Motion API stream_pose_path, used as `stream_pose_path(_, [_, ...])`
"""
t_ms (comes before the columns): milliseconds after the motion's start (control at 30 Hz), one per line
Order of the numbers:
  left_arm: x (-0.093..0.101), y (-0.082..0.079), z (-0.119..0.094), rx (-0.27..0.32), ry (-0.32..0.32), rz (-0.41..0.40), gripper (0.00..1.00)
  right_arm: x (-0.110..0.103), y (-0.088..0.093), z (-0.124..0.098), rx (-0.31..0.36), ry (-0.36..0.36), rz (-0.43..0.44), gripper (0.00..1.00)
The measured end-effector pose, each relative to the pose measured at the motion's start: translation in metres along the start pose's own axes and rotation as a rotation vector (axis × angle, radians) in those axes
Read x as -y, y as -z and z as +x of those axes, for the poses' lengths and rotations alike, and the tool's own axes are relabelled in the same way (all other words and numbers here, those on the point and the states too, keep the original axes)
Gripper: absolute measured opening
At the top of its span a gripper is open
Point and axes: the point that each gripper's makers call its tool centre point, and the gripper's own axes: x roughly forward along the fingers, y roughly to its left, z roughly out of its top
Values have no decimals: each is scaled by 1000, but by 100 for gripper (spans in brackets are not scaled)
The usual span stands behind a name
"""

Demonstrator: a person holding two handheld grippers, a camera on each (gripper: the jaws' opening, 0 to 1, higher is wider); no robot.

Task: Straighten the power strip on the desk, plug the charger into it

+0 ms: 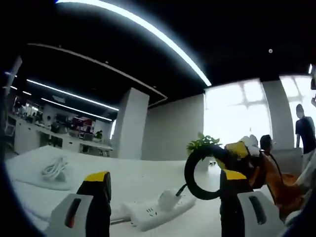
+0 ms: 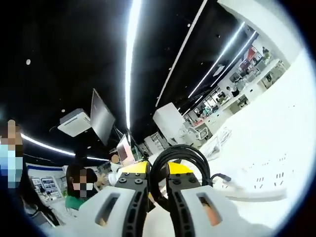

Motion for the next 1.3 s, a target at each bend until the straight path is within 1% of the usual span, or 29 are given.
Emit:
stream_pose_path(33, [-1,2,0,-14,-22,-7,93,0,0,0,1,4,-5,12])
stream_pose_path(67, [-1,4,-1,-19,-47,-33,93,-1,-1,-1,0,6,-10,12])
stream_pose_path(167, [4,5,-2,-24,-48,-48,92,4,-2,-4,-8,34,-62,14])
stream_pose_path(200, [4,3,-4,-17,-54,-51,92,5,-3,-6,-9,43,-75,14])
stream_pose_path(267, [3,-1,-6,8,-69,-37,91,6,-3,-11,-12,54,-80,15])
stream_pose_path(300, [3,-1,-7,9,-74,-33,91,13,-7,-11,-8,59,-78,16])
stream_pose_path(433, [-2,-1,-11,-5,-112,-4,92,12,-5,-15,6,63,-70,17])
stream_pose_path(500, [-5,-2,-14,-6,-137,23,94,19,-10,-17,9,70,-75,18])
stream_pose_path(633, [-7,-6,-21,-4,-163,43,98,19,-11,-19,12,82,-112,22])
stream_pose_path(733, [-7,-5,-25,-21,-170,41,99,21,-11,-24,0,104,-176,25])
stream_pose_path(833, [-7,-2,-29,-54,-185,52,99,23,-11,-28,-2,117,-196,28])
stream_pose_path(900, [-8,1,-33,-89,-198,70,99,25,-11,-32,-7,129,-213,30])
stream_pose_path(1033, [-10,3,-37,-124,-222,102,99,29,-12,-36,-20,150,-242,34])
stream_pose_path(1133, [-10,11,-41,-186,-230,122,99,32,-11,-39,-39,166,-273,41])
stream_pose_path(1200, [-11,15,-43,-209,-239,132,99,34,-9,-41,-61,185,-306,46])
stream_pose_path(1300, [-11,25,-47,-264,-241,140,99,38,-10,-44,-65,199,-324,52])
